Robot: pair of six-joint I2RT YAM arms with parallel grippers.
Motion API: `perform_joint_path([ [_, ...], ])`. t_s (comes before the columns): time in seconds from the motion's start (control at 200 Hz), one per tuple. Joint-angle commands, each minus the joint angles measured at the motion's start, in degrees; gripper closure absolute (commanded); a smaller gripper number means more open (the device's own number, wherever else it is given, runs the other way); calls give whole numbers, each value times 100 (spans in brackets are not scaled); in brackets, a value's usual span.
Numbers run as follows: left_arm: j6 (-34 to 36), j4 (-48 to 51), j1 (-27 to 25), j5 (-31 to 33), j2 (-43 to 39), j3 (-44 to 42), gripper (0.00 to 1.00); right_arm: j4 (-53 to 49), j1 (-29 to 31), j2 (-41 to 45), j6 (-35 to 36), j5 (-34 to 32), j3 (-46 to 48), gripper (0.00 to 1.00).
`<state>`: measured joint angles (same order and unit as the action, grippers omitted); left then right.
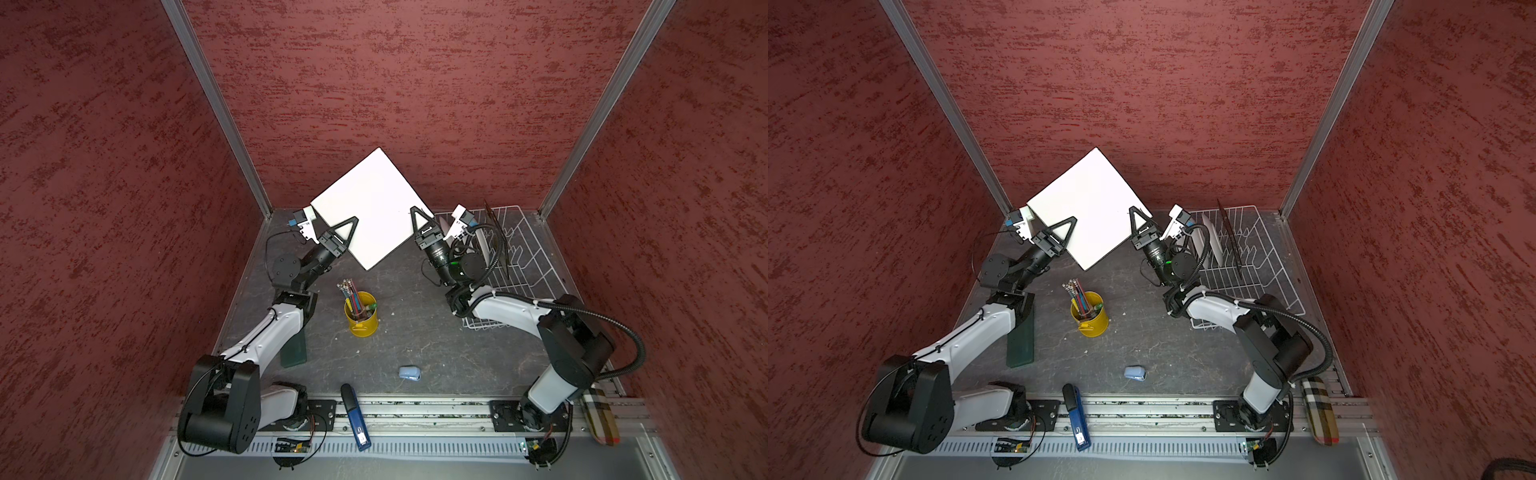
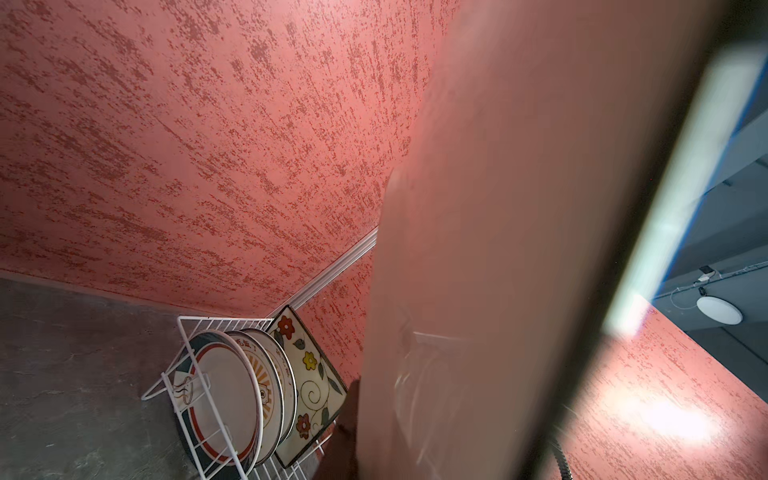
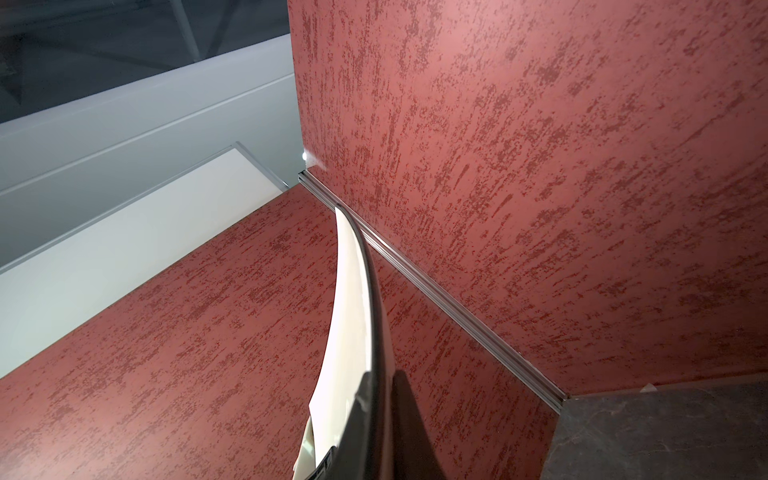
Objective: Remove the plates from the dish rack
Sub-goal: 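Close the left gripper on the plate's near corner while the right gripper holds it, then carry the white plate down with the left gripper while the right gripper withdraws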
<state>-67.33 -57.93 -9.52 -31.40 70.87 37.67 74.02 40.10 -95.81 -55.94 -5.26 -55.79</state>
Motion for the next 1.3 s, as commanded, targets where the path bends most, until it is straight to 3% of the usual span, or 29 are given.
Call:
perform_joint_path([
  [0.0, -326, -188, 64, 100, -200, -36, 100, 939, 35, 203, -86, -78, -81, 56],
  [0.135, -322, -79, 108, 82, -240, -9, 100, 764, 34, 212, -21, 7, -86, 35],
  [0.251, -370, -108, 145, 80, -267, -54, 100, 736, 33, 222, -16, -69, -13, 24],
  [0.636, -352, 80, 400, 90, -525, -194, 100, -1, 33, 537, 216, -438, 135, 17],
  [1.293, -546, 496, 1004, 487, -970, -489, 100, -416, 33, 563, 136, -459, 130, 16],
])
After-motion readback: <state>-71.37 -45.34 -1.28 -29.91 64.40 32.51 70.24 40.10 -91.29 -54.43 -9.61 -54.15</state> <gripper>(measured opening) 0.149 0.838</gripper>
